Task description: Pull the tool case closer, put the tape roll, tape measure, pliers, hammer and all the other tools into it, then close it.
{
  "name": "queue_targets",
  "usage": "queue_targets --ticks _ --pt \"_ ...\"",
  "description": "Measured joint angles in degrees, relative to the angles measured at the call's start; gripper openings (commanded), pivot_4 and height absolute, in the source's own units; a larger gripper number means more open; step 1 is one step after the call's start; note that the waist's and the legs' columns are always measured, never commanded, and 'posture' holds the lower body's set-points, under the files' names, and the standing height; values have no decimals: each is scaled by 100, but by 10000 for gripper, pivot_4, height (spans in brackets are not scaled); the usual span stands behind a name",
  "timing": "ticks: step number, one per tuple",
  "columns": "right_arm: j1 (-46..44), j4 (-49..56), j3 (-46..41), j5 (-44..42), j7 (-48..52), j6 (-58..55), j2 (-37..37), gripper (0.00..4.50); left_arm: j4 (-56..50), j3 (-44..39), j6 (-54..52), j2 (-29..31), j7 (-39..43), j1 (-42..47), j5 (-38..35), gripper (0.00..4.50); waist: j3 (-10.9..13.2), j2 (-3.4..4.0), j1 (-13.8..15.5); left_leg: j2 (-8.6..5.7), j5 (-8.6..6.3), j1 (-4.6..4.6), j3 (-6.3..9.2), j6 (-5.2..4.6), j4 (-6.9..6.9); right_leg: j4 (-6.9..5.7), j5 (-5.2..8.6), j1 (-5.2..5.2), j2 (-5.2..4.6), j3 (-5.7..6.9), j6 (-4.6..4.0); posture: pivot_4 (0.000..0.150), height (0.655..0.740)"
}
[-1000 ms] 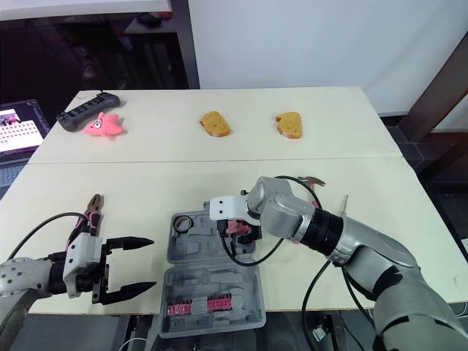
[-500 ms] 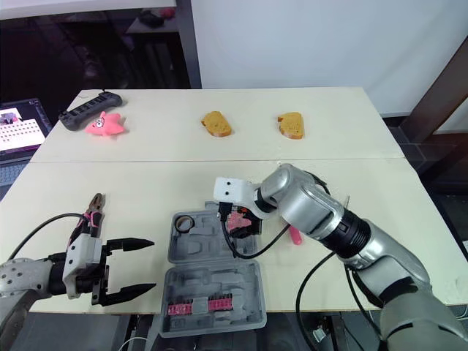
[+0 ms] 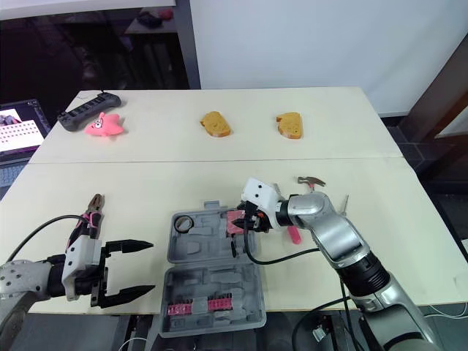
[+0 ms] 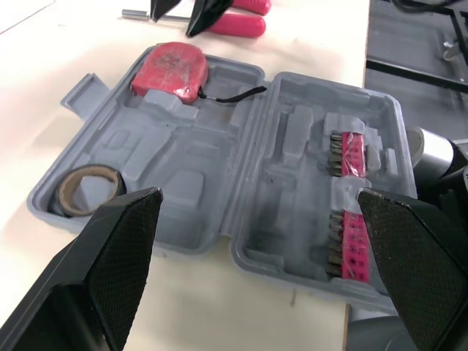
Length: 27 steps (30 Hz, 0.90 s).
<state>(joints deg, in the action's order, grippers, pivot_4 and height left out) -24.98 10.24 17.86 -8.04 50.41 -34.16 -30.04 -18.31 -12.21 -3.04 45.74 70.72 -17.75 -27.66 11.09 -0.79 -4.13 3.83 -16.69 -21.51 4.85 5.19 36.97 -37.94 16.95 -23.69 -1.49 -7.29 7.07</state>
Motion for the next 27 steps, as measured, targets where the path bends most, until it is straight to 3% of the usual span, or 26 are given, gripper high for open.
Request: queue_targets --ticks 12,27 --pt "376 -555 -56 127 -366 367 146 21209 -6 0 -5 1 -89 -8 1 45000 0 0 7 -1 0 2 0 0 1 1 1 4 -2 -1 -3 1500 7400" --pt "210 -482 192 248 -585 -871 183 21209 -52 0 -25 1 -155 -57 2 45000 -68 -47 24 -1 -1 23 3 0 0 15 9 36 -2 1 -11 1500 7400"
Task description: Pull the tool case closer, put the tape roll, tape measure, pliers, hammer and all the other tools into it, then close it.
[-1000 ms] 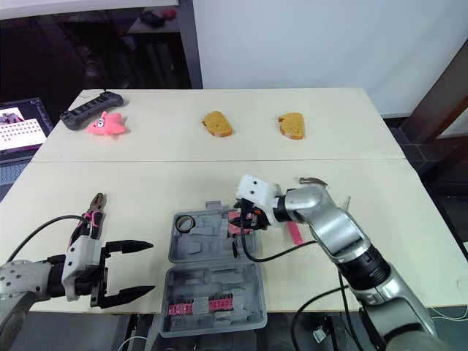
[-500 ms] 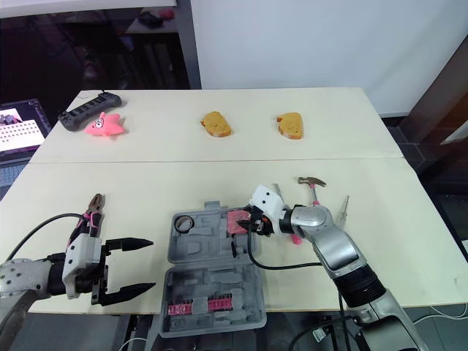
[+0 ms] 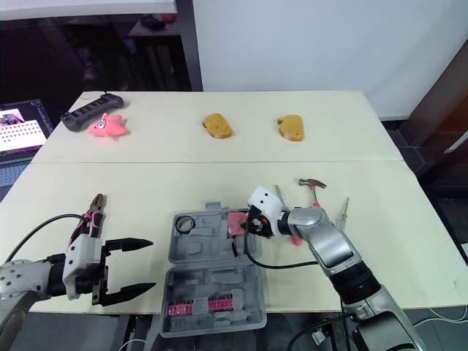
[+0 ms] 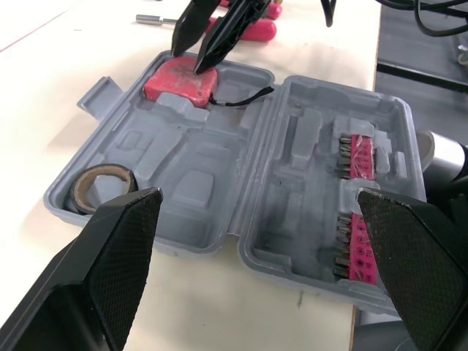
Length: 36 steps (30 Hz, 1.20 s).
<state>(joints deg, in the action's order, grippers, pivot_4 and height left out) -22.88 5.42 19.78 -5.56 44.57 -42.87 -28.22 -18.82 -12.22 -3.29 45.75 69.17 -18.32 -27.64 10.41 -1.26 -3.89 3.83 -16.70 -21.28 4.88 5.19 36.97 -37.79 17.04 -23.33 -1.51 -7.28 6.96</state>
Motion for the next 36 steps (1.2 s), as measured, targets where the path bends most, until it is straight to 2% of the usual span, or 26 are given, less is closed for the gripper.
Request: queue_targets --ticks 7,14,18,21,23,28,31,34,36 --pt "-80 85 55 0 -70 -333 20 21209 -2 0 -16 20 -3 -9 0 45000 -30 -27 5 0 -1 1 0 0 -2 19 1 11 -1 0 -3 1500 7400" --pt "104 527 -264 -285 -31 -423 32 21209 10 -23 -15 24 -43 3 1 45000 -2 -10 0 0 -1 -17 0 -1 -6 23 0 -6 -2 0 -2 1500 7400" --pt "397 1443 -1160 -1161 304 -400 -61 21209 40 -189 -40 30 -120 15 -22 45000 60 33 -4 0 -1 -22 0 -1 -4 23 -9 -11 -2 -1 13 1500 7400" --pt "883 1957 -2093 -1629 746 -12 -686 21209 110 -519 -117 34 -242 -81 -52 45000 63 32 52 0 -2 -22 0 -3 -9 36 -6 -6 -3 2 12 1500 7400" --pt "1706 1970 -2717 -1744 1196 421 -1247 21209 276 -789 -139 32 -308 -227 -54 45000 63 30 104 0 -12 -22 -4 -19 -8 54 -1 0 -3 1 3 1500 7400" --pt "2883 1506 -3817 -1985 1742 921 -1683 21209 1154 -1432 -103 335 -208 -292 -17 45000 71 23 113 0 -11 -13 -8 -20 -1 48 -3 -1 0 -3 -7 1500 7400" --pt "3418 754 -4603 -1990 1905 1339 -1877 29839 2179 -1999 50 696 -41 -354 131 45000 75 16 104 0 -11 -13 -15 -19 3 51 -3 0 -2 -6 -9 1500 7400" --pt "3853 174 -5041 -1906 2087 1764 -2046 44437 3052 -2324 144 987 135 -310 182 45000 77 14 102 0 -12 -14 -18 -19 -3 53 -2 -3 -3 -7 -8 1500 7400" --pt "4034 -186 -5178 -1820 2203 2117 -2073 44437 3471 -2443 265 1122 237 -266 242 45000 78 15 102 0 -12 -14 -18 -19 -4 53 -2 -3 -4 -7 -8 1500 7400"
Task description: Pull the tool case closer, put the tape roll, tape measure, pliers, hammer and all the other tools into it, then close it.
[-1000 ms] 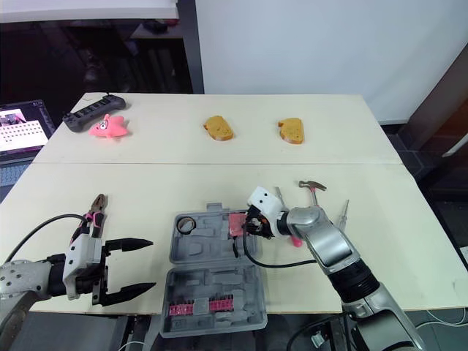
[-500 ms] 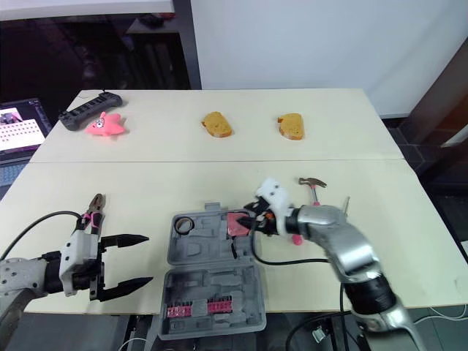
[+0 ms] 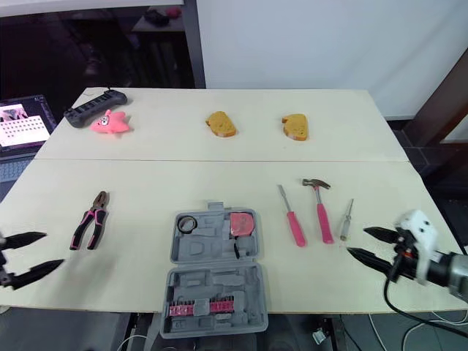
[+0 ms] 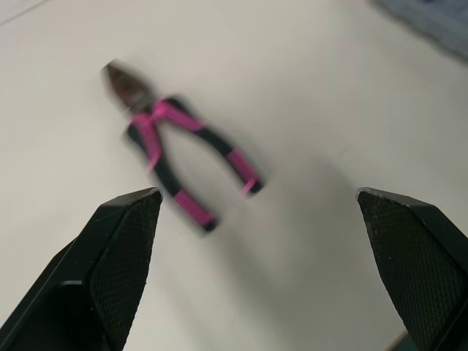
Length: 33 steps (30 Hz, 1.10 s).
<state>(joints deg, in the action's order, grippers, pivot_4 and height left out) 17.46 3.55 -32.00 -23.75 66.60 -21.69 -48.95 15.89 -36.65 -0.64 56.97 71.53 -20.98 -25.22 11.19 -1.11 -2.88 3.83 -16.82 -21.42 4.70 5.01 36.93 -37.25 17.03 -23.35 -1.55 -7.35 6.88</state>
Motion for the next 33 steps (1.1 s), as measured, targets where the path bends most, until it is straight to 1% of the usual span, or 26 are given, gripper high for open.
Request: queue_targets --ticks 3,7,12,15,17,19,21,23,24,27,30,33 --pt "67 -388 -7 69 95 397 0 44437 105 -12 36 16 173 4 23 45000 1 1 -6 0 0 1 -2 1 1 -1 -1 1 -1 -2 0 1500 7400" --pt "47 -547 5 106 124 640 0 44437 22 -10 18 12 214 60 22 45000 1 2 -40 1 0 1 -2 1 -1 -3 -1 1 0 -2 0 1500 7400" --pt "46 -544 51 101 92 743 21 44437 -74 -10 -8 -22 207 92 23 45000 1 2 -75 0 0 1 -2 1 -1 -3 -1 2 0 -2 1 1500 7400" --pt "1 -183 157 -57 -31 494 89 44437 -144 -11 -75 -173 44 113 21 45000 2 7 -106 0 0 2 -2 1 0 -5 -1 2 0 -3 2 1500 7400" --pt "-110 368 274 -319 -158 180 156 44437 -327 -9 -247 -453 -400 273 27 45000 1 14 -120 1 0 4 -2 1 1 -9 -3 3 1 -7 4 1500 7400" --pt "-346 1076 479 -593 -367 -176 174 44437 -611 3 -453 -891 -1103 457 89 45000 0 15 -117 1 0 3 0 1 3 -11 -7 4 2 -7 11 1500 7400" --pt "-576 1525 651 -752 -524 -416 161 44437 -814 41 -719 -1176 -1654 565 104 45000 -1 7 -101 1 1 1 4 1 5 -10 -12 6 3 -6 21 1500 7400" --pt "-1037 1937 1021 -910 -712 -696 174 44437 -990 92 -1183 -1522 -2453 828 157 45000 0 8 -95 0 1 2 6 2 11 -10 -17 10 2 -6 31 1500 7400" --pt "-1437 2150 1352 -977 -820 -857 192 44437 -1093 191 -1537 -1653 -2905 1014 221 45000 0 6 -95 0 4 2 11 7 12 -11 -22 11 3 -3 33 1500 7400" --pt "-2371 2594 2155 -1047 -1030 -1112 314 44437 -1308 508 -2299 -1774 -3672 1470 337 45000 -2 1 -60 0 10 -2 20 18 10 -10 -26 11 3 4 36 1500 7400" --pt "-3158 2632 2872 -1003 -1280 -1338 632 44437 -1217 762 -2836 -1808 -4202 2048 455 45000 -2 0 -28 -1 10 -4 20 18 9 -10 -26 8 2 6 37 1500 7400" --pt "-3434 2636 3242 -1002 -1426 -1521 739 44437 -1113 1075 -3044 -1830 -4434 2316 602 45000 -2 0 20 -2 10 -4 20 18 6 -10 -27 7 0 8 38 1500 7400"
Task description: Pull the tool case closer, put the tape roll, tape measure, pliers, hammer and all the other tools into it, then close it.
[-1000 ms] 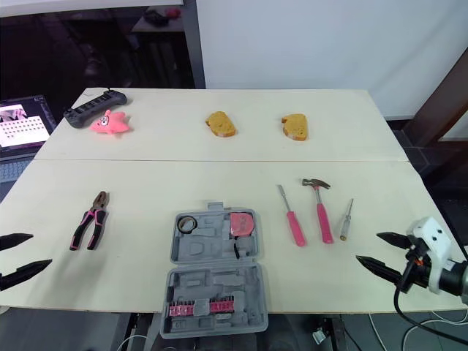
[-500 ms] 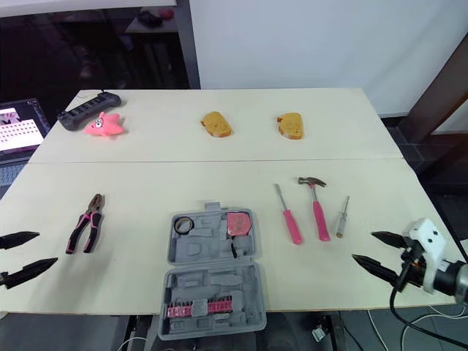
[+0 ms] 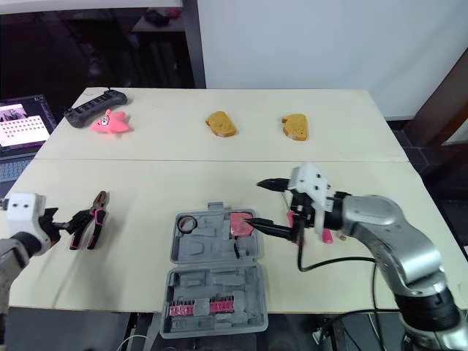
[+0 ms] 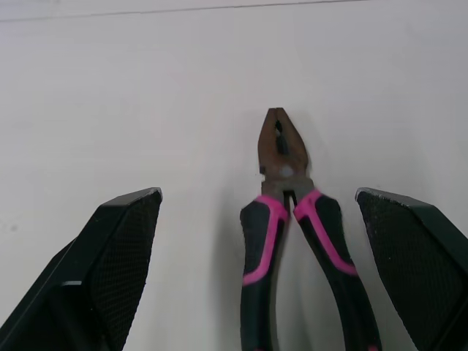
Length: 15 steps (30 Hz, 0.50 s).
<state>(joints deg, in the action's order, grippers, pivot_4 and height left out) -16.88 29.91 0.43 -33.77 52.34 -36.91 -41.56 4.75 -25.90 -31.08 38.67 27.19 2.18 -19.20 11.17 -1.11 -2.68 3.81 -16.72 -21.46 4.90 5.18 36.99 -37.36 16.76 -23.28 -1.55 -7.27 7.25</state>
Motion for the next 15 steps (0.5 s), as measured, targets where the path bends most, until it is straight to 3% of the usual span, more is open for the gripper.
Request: queue_targets --ticks 6,15 --pt "-140 -103 310 98 -158 -154 41 44437 380 483 -455 -288 -391 337 249 45000 0 0 20 -1 0 0 3 0 0 -7 -1 -3 1 4 -1 1500 7400" --pt "-138 -98 385 99 -333 -239 119 44437 664 707 -1455 -236 -746 1182 429 45000 -3 3 25 -2 3 3 6 4 2 -14 -1 -1 1 5 0 1500 7400"
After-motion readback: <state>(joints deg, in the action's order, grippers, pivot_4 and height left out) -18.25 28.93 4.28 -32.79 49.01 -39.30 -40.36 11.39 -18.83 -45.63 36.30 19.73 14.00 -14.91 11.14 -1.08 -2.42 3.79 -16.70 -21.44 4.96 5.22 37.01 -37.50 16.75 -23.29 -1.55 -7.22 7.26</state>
